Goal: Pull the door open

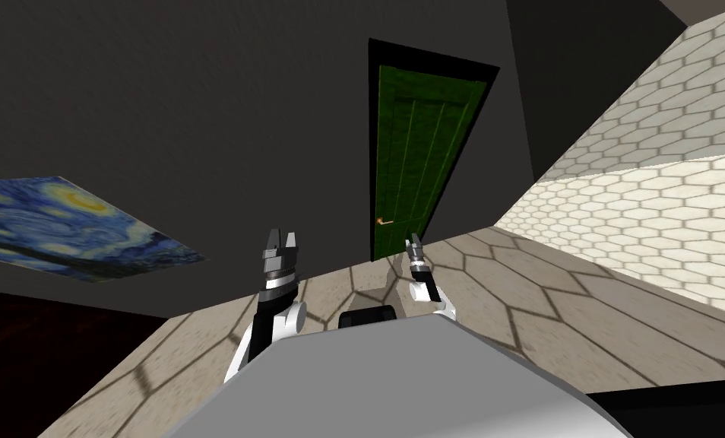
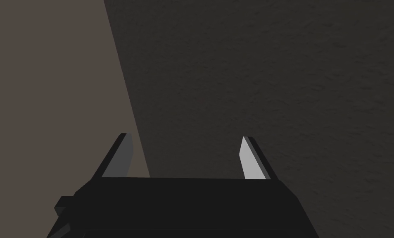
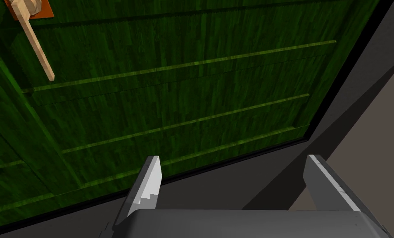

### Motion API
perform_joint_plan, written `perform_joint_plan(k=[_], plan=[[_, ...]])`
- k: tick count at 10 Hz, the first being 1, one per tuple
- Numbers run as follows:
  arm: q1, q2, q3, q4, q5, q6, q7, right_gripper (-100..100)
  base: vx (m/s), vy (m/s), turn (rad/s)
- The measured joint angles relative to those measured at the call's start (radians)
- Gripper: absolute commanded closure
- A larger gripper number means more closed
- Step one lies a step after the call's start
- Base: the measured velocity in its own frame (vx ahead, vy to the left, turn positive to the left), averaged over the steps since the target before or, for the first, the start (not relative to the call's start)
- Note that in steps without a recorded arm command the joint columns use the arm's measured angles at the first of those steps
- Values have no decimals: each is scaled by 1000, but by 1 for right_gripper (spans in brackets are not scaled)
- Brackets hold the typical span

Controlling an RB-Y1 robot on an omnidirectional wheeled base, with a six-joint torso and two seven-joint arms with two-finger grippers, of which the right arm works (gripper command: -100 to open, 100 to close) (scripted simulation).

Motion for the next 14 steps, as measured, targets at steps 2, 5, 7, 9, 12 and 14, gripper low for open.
perform_joint_plan(k=[2, 5, 7, 9, 12, 14], plan=[[-21, -9, -4, 48, -2, -9, -4, -100, 28, -32, 89], [-58, -18, -9, 132, -4, -25, -9, -100, 49, -58, 120], [-75, -21, -10, 178, -4, -31, -9, -100, 41, -39, 79], [-90, -26, -12, 224, -5, -42, -13, -100, 36, -44, 76], [-118, -32, -15, 295, -6, -54, -16, -100, 31, -43, 97], [-146, -35, -18, 355, -6, -65, -16, -100, 50, -70, 107]])
